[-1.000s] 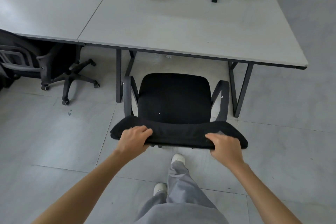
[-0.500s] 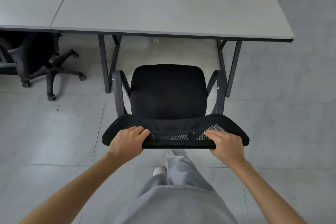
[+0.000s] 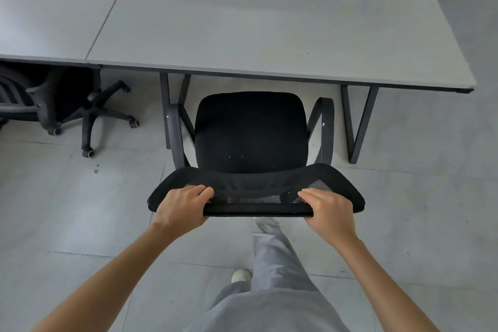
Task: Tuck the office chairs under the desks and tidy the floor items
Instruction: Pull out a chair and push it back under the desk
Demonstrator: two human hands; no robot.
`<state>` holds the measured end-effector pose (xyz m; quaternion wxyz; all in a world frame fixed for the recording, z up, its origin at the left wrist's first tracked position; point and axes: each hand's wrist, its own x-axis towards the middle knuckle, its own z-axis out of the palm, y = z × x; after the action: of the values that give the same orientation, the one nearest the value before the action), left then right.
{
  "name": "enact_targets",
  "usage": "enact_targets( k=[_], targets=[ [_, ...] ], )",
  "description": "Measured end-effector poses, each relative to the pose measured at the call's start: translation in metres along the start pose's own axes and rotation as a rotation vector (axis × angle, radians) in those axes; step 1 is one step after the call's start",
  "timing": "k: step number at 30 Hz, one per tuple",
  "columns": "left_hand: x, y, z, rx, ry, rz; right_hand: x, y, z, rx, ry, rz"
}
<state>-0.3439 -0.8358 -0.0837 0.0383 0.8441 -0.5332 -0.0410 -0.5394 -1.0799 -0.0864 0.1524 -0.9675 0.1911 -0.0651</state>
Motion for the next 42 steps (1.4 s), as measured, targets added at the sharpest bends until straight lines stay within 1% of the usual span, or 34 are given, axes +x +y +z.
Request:
enact_targets(
  k=[4, 8, 11, 15, 18, 22, 25, 29, 33, 38, 42],
  targets=[
    [0.026, -0.049, -0.012, 0.026, -0.023, 0.007, 0.023, -0.021, 0.018, 0.030, 0.021, -0.043],
    [0.065, -0.068, -0.020, 0.028, -0.047, 0.065, 0.035, -0.018, 0.023, 0.021, -0.031, -0.042],
    [0.085, -0.062, -0.020, -0.024, -0.050, 0.053, 0.048, -0.002, 0.022, 0.019, 0.000, -0.014],
    [0.096, -0.035, -0.005, -0.077, -0.018, 0.023, 0.062, 0.034, 0.008, -0.021, 0.071, -0.025],
    [0.104, -0.018, -0.005, -0.104, -0.033, -0.036, 0.068, 0.048, -0.004, -0.051, 0.070, 0.009],
    [0.100, -0.011, -0.004, -0.115, -0.051, -0.039, 0.065, 0.048, -0.005, -0.062, 0.042, 0.019],
    [0.103, -0.014, -0.006, -0.110, -0.041, -0.025, 0.069, 0.048, -0.009, -0.060, 0.024, -0.004],
    [0.134, -0.029, -0.016, -0.078, -0.030, 0.007, 0.097, 0.056, -0.015, -0.071, 0.013, 0.011],
    [0.158, -0.041, -0.013, -0.098, -0.038, -0.038, 0.121, 0.063, -0.010, -0.064, 0.049, 0.003],
    [0.205, -0.050, -0.010, -0.131, -0.026, -0.146, 0.167, 0.082, -0.014, -0.083, 0.120, -0.009],
    [0.241, -0.045, -0.009, -0.139, -0.047, -0.183, 0.197, 0.108, -0.020, -0.100, 0.112, -0.008]
  ],
)
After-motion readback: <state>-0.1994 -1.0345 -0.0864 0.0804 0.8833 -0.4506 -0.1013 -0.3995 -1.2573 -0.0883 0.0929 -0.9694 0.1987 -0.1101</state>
